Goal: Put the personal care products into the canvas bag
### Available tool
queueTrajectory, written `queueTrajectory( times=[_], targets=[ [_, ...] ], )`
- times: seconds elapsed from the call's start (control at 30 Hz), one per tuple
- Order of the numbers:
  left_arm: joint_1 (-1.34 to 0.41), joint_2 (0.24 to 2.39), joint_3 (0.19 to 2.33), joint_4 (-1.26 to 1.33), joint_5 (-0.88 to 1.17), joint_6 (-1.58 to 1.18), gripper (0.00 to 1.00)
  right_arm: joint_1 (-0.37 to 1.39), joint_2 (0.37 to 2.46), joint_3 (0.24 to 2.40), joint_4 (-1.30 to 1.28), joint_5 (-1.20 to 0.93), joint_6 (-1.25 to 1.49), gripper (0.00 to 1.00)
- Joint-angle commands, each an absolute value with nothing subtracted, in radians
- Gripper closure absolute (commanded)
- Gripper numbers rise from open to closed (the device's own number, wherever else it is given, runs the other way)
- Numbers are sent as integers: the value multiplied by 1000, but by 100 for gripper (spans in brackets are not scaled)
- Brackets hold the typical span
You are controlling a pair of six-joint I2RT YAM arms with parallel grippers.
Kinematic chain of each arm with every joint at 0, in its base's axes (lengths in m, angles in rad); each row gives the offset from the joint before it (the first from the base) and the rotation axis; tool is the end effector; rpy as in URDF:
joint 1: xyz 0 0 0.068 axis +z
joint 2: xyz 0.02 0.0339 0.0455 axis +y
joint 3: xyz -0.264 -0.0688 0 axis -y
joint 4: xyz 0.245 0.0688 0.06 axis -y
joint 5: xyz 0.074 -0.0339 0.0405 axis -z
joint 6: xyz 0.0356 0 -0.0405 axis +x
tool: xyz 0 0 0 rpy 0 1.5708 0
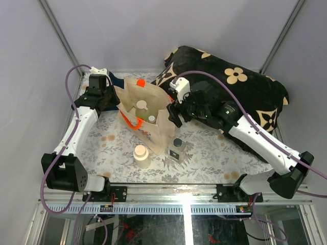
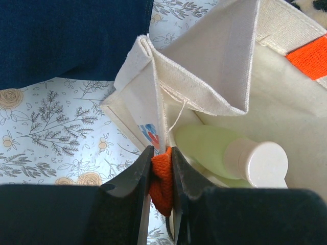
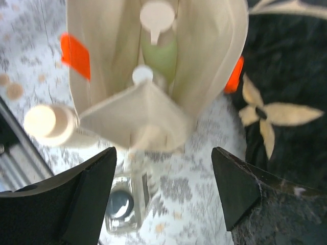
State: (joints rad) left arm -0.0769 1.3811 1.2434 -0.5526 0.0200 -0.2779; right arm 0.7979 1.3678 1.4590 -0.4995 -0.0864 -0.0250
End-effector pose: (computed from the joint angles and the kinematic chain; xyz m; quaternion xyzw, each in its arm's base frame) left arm 0.3047 -0.0242 0.3288 -0.0865 0.9005 -0.0841 0.4179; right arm 0.2113 0.2210 0.4107 -0.3557 0.7558 0.2402 0.4945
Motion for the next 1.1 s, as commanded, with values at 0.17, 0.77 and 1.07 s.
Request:
queueTrajectory(
  times=[0.17,0.77,1.07],
  targets=[
    [-75,1383,1237,-518,16,-250,88,844,1305,1373,-716,-128,-10,14],
    [-75,1368,1241,-538,-4,-245,100,927,1317,1149,-603,-199,19,7],
    [-75,1369,1245,-538,0,-247,100,930,1373,1076,-498,-192,18,13]
  ],
)
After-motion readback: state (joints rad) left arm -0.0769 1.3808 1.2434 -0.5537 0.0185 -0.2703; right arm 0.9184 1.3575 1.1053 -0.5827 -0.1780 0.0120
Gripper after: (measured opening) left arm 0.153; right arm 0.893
